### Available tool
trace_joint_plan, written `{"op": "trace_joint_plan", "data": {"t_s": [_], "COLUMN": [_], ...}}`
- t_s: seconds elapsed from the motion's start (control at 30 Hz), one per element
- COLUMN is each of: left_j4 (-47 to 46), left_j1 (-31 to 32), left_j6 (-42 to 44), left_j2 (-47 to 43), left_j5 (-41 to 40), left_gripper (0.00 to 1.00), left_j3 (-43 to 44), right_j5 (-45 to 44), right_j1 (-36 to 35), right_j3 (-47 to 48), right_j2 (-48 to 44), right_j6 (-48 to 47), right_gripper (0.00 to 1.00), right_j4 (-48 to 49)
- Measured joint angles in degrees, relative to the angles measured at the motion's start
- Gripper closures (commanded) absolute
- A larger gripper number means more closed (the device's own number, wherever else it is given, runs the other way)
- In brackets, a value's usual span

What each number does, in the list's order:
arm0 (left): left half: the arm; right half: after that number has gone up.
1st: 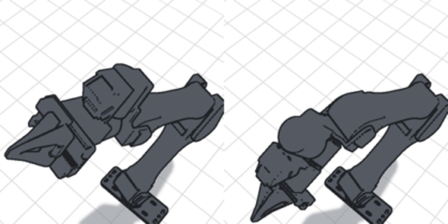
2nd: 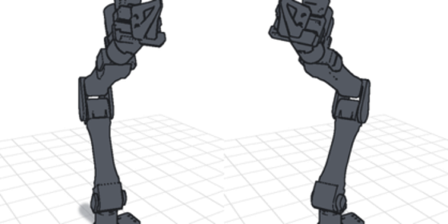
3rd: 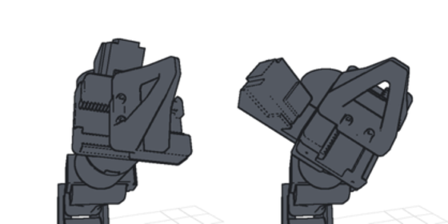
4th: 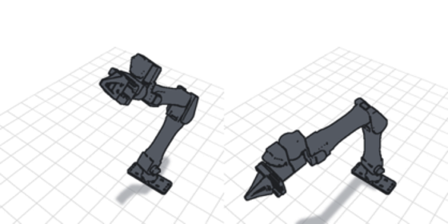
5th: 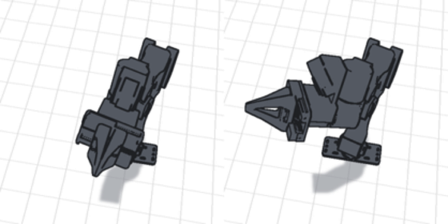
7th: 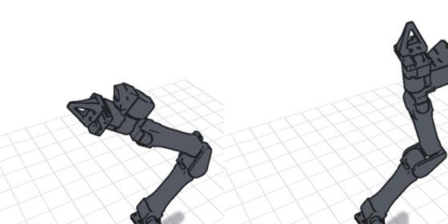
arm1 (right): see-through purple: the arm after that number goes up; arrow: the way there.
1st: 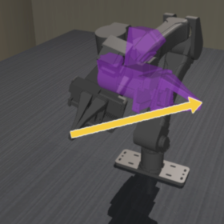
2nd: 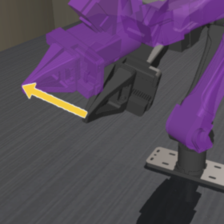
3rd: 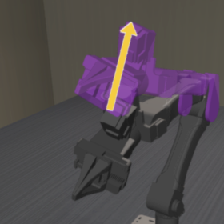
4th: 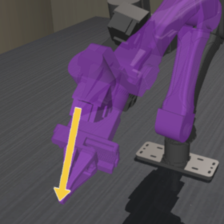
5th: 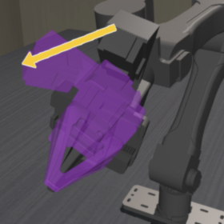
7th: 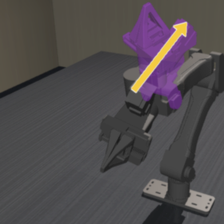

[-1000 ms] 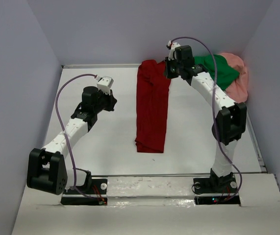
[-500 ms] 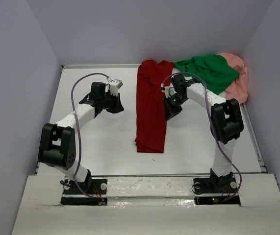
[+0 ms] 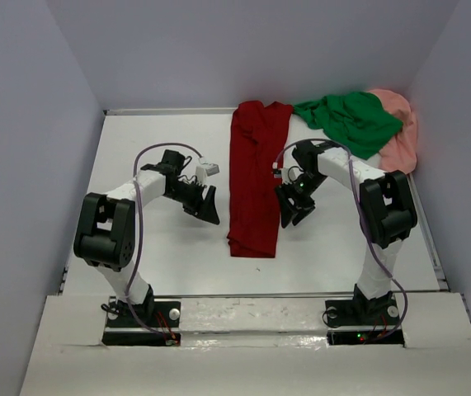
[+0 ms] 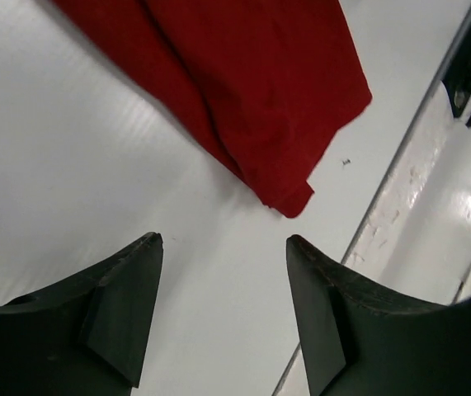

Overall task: Fold and stack the t-shirts
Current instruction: Fold the tshirt

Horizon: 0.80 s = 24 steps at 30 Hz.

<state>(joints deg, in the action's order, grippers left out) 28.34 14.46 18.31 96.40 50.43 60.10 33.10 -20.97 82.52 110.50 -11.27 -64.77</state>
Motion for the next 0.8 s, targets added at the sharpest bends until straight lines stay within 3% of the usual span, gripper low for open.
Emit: {"op": "trace_joint_plan", "data": {"t_s": [0.4,0.8], "left_j4": [9.6,2.49], "left_j1": [5.88,7.02], "left_j6": [10.19,5.97], "left_j2": [7.87,8.22], "left_j5": [7.58,7.78], "left_gripper": [0.22,0.23], "left_j3": [-0.04,-0.07], "right_j5": [8.28,13.33], "right_j1": [-0.09,-0.85], "right_j3": [-5.01,-9.09], "right_j2": [0.0,0.0], "right_j6": [-2.38,-2.69], "right_gripper": [0.36,0.36], "right_j4": [-2.49,3.34]}}
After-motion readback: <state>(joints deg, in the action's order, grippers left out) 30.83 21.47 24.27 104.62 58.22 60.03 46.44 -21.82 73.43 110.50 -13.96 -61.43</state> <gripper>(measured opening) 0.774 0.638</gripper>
